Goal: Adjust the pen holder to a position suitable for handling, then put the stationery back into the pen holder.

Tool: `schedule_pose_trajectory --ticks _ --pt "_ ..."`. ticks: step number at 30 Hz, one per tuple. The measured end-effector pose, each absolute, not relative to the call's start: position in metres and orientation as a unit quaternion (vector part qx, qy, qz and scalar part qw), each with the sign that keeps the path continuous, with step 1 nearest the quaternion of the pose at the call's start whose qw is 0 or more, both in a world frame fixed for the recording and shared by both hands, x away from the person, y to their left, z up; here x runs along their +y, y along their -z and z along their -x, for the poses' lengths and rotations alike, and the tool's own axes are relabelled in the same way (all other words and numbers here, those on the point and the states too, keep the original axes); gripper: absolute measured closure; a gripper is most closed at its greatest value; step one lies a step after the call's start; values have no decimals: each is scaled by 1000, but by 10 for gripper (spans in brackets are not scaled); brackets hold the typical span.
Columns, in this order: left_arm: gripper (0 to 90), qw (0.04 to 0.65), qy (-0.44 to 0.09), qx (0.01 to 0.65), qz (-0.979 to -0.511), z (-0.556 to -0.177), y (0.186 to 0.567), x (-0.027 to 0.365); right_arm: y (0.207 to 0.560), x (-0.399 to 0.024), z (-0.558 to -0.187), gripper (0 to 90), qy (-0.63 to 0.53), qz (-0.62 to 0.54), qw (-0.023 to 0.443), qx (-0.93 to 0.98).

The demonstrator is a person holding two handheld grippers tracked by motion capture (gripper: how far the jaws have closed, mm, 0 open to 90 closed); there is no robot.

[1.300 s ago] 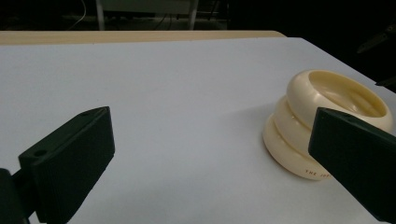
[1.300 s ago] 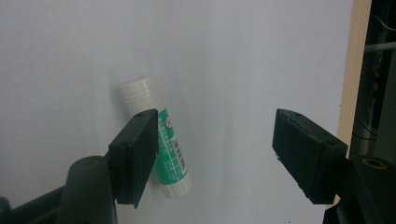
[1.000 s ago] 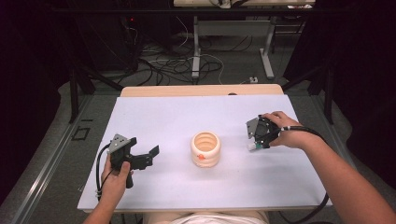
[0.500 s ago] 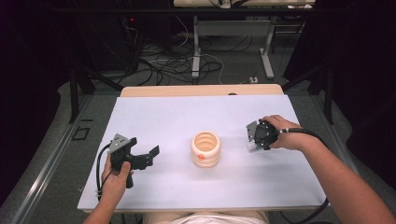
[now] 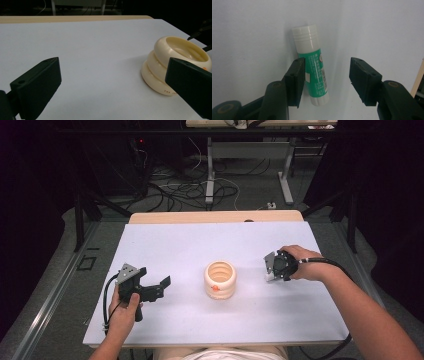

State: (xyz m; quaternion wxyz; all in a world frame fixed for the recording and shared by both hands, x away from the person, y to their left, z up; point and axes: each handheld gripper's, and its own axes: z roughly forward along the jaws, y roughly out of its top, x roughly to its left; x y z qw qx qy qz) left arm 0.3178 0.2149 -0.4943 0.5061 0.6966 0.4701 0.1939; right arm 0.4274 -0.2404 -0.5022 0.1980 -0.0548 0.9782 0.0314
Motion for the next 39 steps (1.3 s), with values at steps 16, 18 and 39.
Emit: schedule_pose_trajectory --ticks 16,18,39 --pt "4 504 -194 470 -698 -318 494 215 514 -237 -430 510 -2 79 172 982" --pt "4 504 -194 470 -698 -318 495 215 516 -237 -429 519 2 79 167 983" --pt "4 504 -194 469 -698 -318 495 214 526 -237 -429 655 22 117 167 979"
